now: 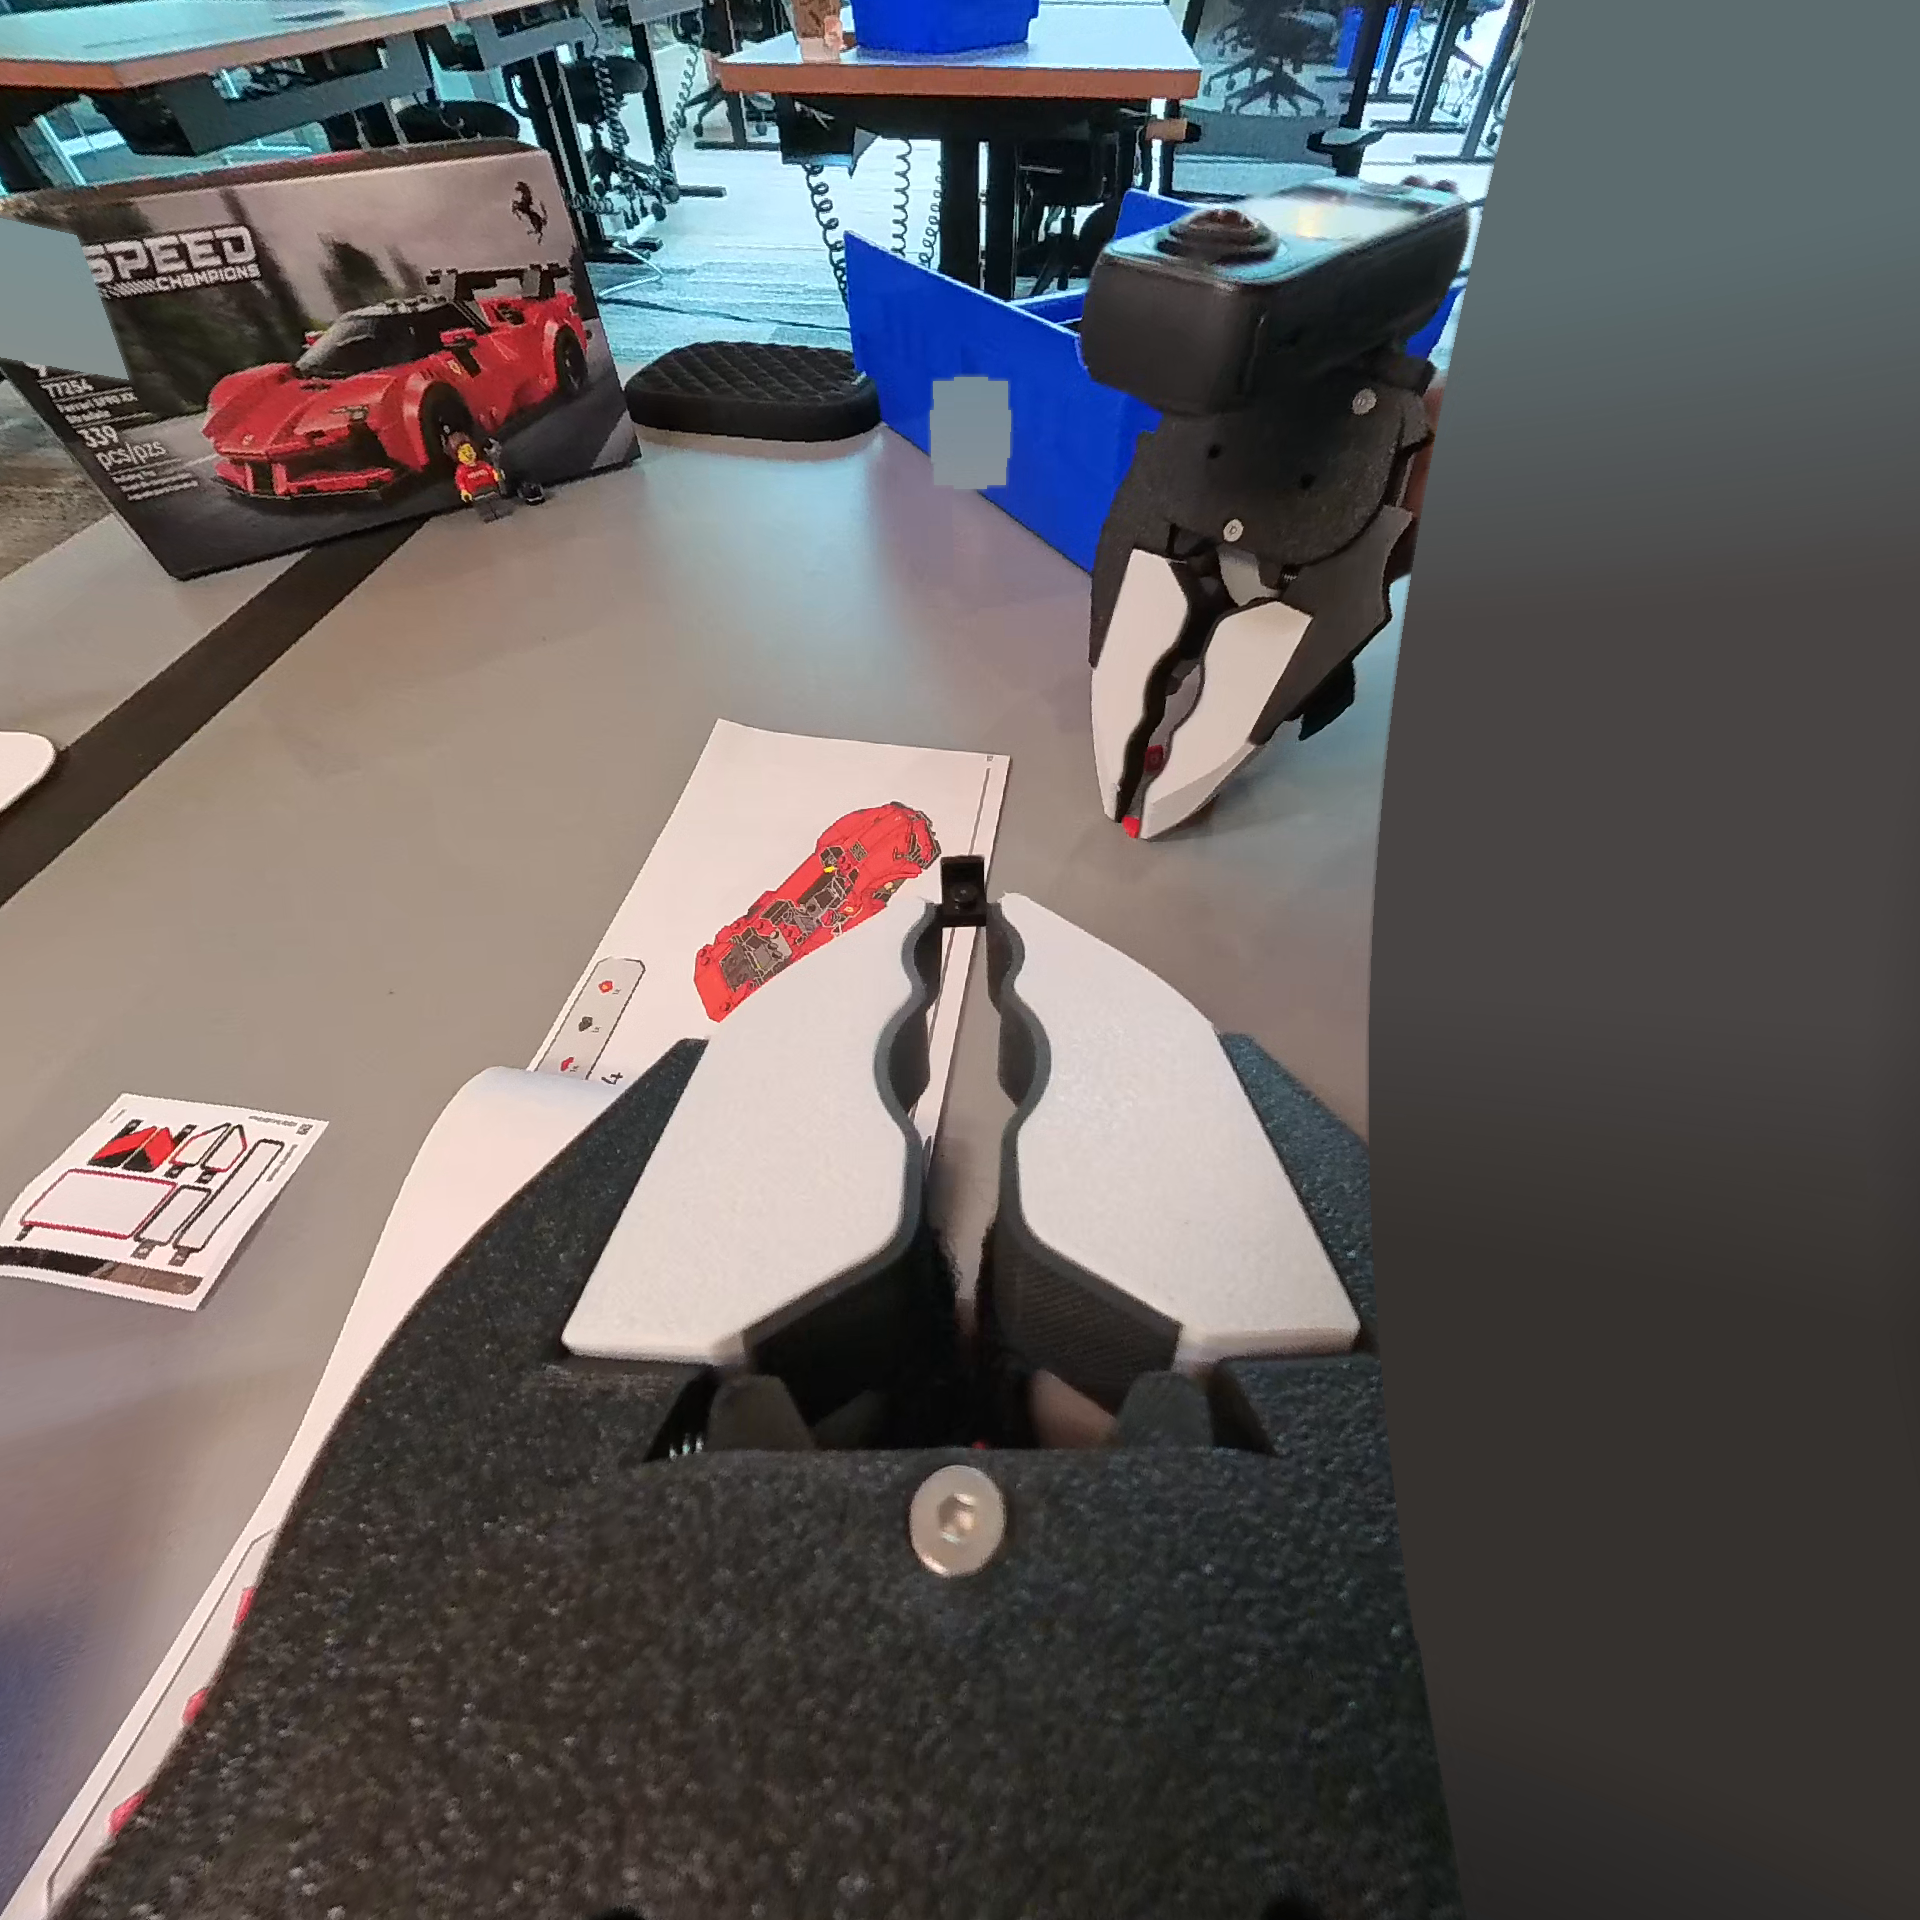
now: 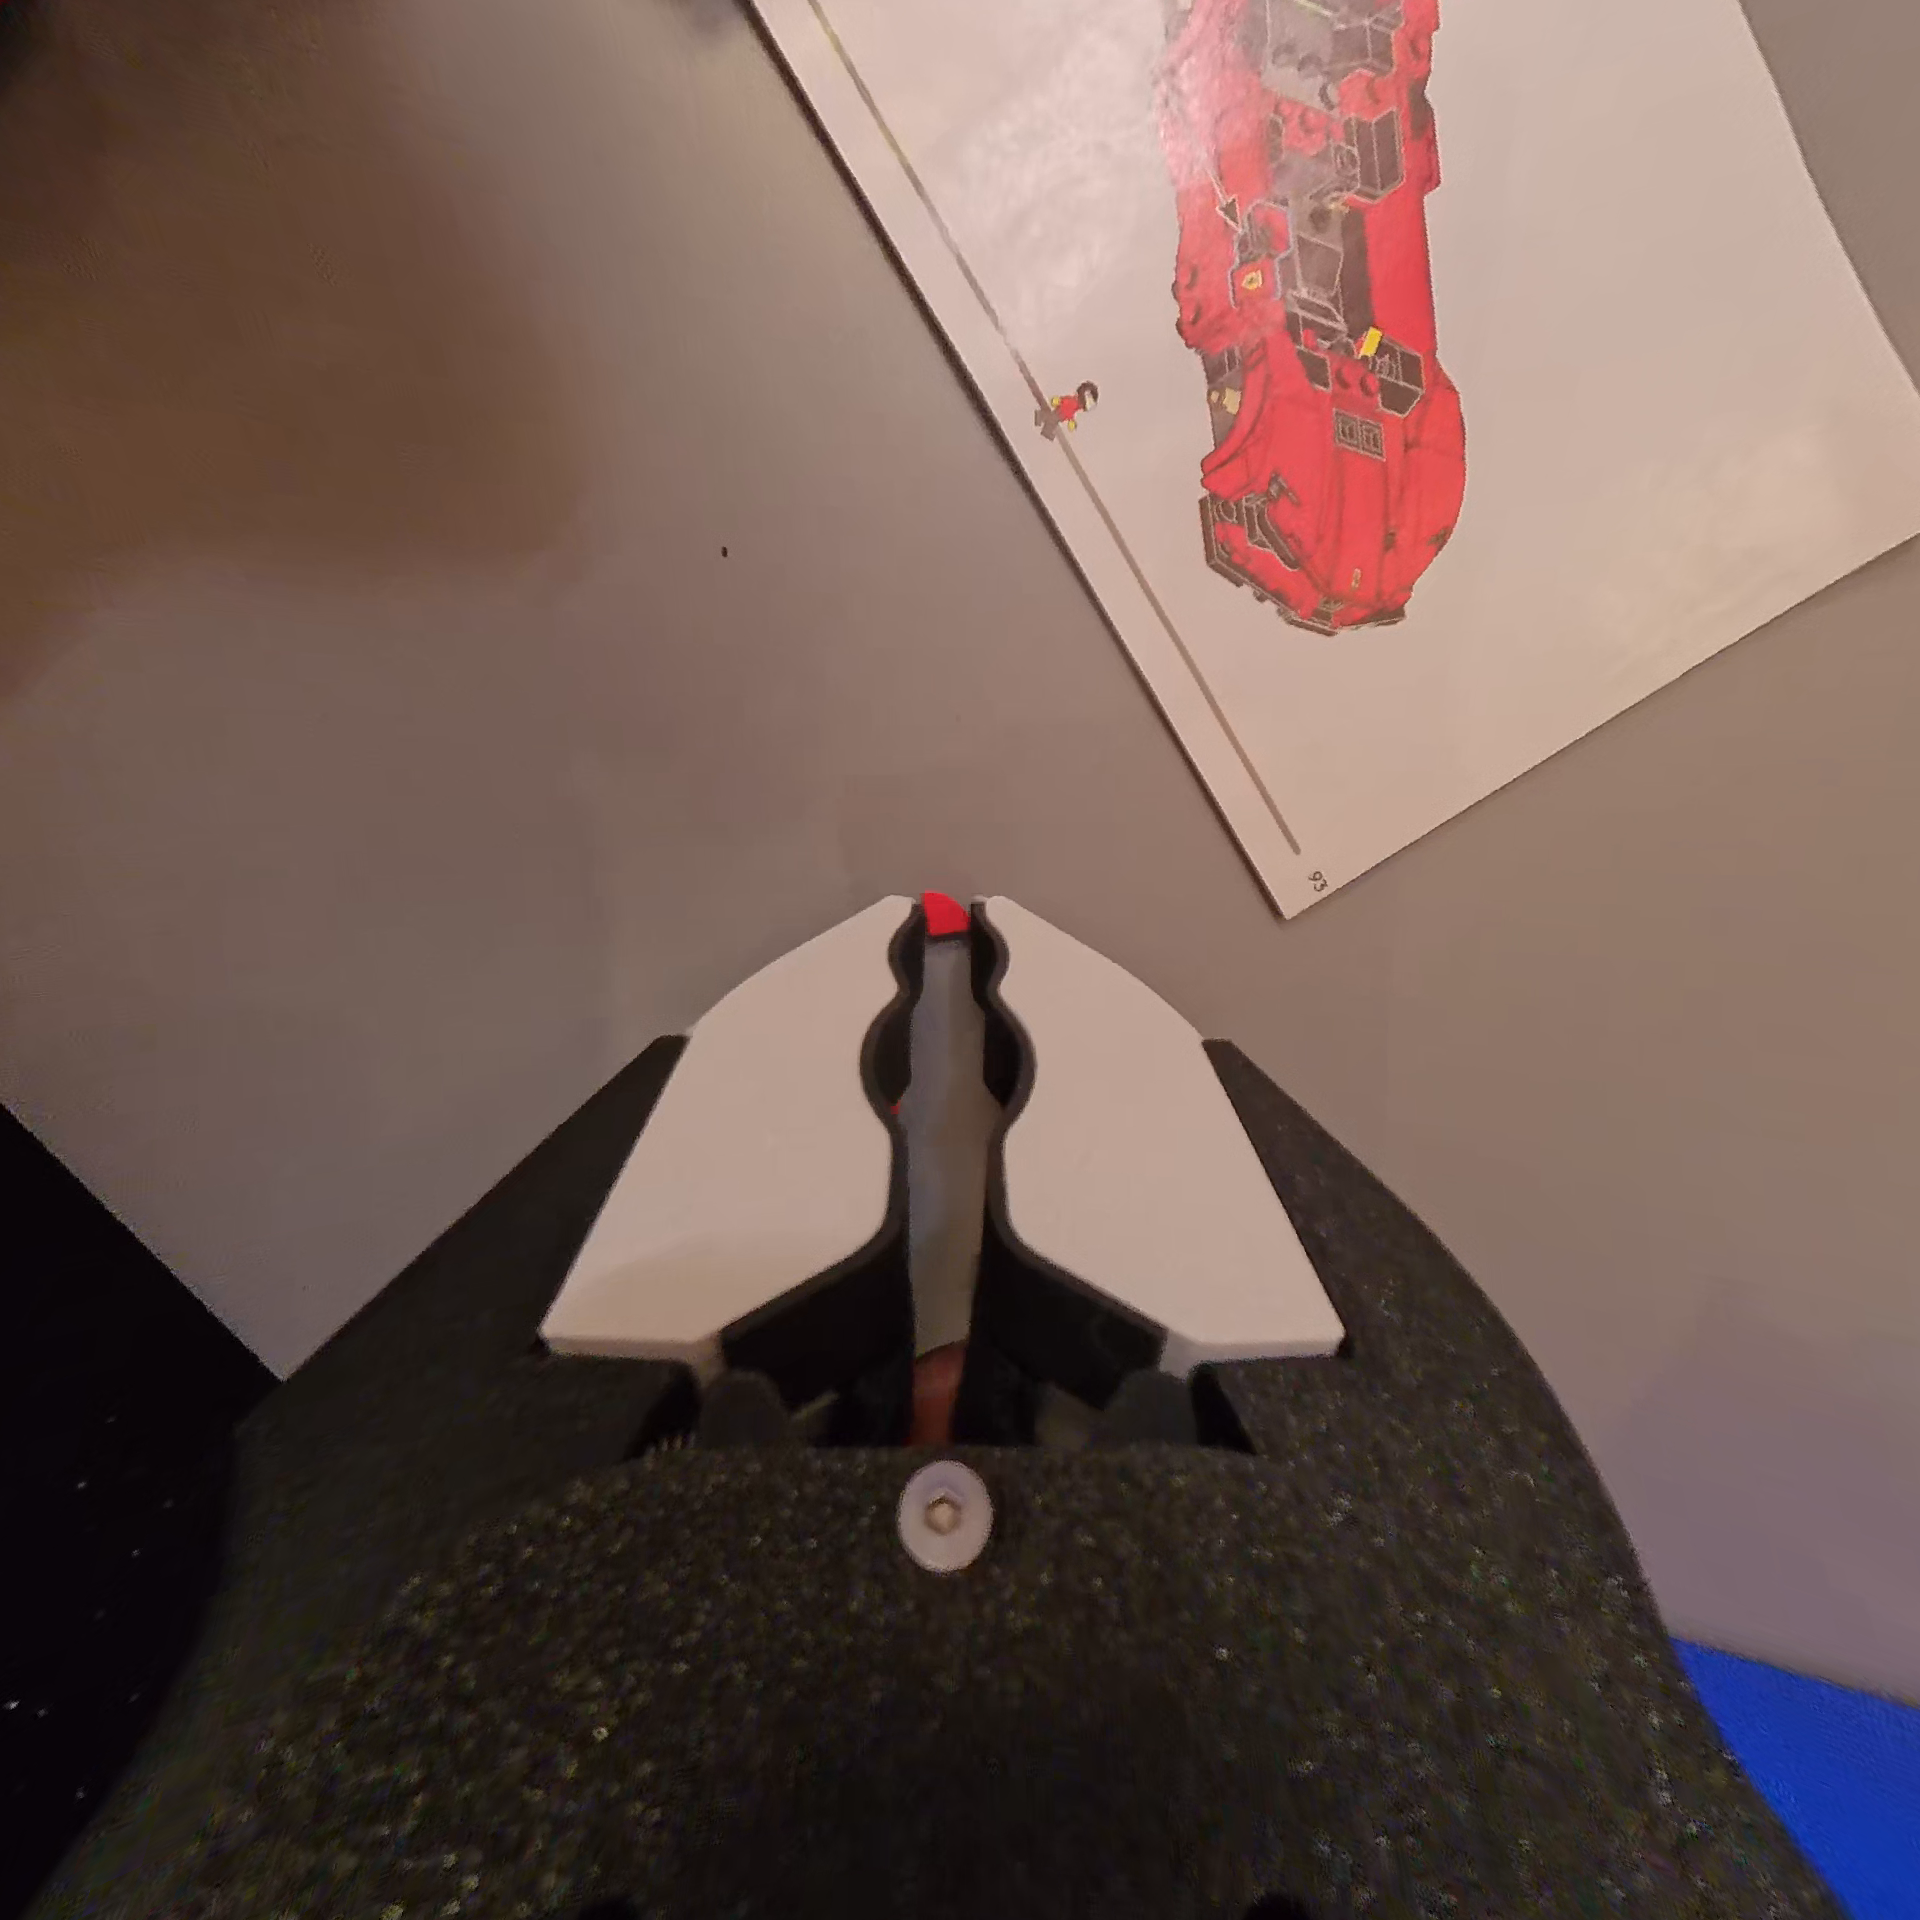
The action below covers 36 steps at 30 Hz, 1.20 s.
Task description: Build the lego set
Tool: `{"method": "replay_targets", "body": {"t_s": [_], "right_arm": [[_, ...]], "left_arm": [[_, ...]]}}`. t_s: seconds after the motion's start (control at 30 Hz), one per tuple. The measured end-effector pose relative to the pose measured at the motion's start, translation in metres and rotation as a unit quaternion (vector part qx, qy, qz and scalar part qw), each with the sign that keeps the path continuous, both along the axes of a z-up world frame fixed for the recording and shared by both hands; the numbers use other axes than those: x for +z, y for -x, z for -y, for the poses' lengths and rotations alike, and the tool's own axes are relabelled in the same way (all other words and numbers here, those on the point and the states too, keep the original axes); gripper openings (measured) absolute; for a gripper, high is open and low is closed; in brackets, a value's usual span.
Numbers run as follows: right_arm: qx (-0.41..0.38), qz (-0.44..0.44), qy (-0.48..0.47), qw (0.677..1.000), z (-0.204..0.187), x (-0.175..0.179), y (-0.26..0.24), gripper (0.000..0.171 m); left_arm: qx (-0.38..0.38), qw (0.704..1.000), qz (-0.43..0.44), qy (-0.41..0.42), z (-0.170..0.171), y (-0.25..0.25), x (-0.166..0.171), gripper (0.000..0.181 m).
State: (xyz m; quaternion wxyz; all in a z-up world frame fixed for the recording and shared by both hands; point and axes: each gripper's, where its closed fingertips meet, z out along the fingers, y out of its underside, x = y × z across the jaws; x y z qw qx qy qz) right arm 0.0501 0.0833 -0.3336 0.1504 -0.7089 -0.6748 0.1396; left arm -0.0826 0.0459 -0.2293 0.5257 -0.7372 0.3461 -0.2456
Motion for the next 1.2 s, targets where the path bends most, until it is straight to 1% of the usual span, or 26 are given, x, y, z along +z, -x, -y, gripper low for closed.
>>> {"method": "replay_targets", "body": {"t_s": [0.27,0.4,0.47,0.53,0.6,0.67,0.73,0.8,0.83,0.9,0.97,1.07,1.2], "right_arm": [[0.022,-0.025,0.004,0.999,0.001,0.001,-0.001,0.007],[0.101,-0.041,-0.023,0.994,0.000,0.001,0.002,0.007],[0.143,-0.069,-0.040,0.986,-0.002,0.006,0.009,0.007],[0.193,-0.133,-0.063,0.970,-0.001,0.026,0.024,0.007],[0.239,-0.227,-0.081,0.941,0.003,0.056,0.044,0.007],[0.262,-0.336,-0.092,0.900,0.006,0.094,0.067,0.008],[0.287,-0.435,-0.078,0.850,0.017,0.132,0.085,0.008],[0.310,-0.496,-0.068,0.808,0.029,0.159,0.101,0.007],[0.320,-0.509,-0.063,0.796,0.035,0.167,0.108,0.008],[0.344,-0.518,-0.051,0.782,0.046,0.175,0.119,0.008],[0.354,-0.533,-0.050,0.767,0.051,0.182,0.123,0.008],[0.359,-0.528,-0.027,0.769,0.051,0.181,0.123,0.008],[0.353,-0.533,-0.001,0.769,0.053,0.181,0.121,0.007]], "left_arm": [[-0.003,1.000,0.000,0.001,0.000,-0.002,-0.001,0.008],[-0.007,1.000,0.002,0.000,0.001,-0.004,0.000,0.008],[-0.011,1.000,0.011,0.001,0.002,-0.005,0.002,0.008],[-0.020,0.999,0.032,0.004,0.005,-0.008,0.007,0.008],[-0.037,0.997,0.066,0.005,0.006,-0.012,0.016,0.008],[-0.060,0.992,0.112,0.009,0.009,-0.015,0.030,0.008],[-0.080,0.983,0.167,0.012,0.013,-0.016,0.044,0.008],[-0.098,0.971,0.215,0.016,0.016,-0.016,0.056,0.007],[-0.103,0.966,0.236,0.017,0.016,-0.016,0.061,0.007],[-0.112,0.958,0.265,0.018,0.018,-0.016,0.068,0.007],[-0.118,0.954,0.276,0.022,0.019,-0.016,0.070,0.007],[-0.130,0.954,0.270,0.030,0.022,-0.017,0.070,0.007],[-0.131,0.964,0.228,0.027,0.022,-0.022,0.063,0.007]]}}
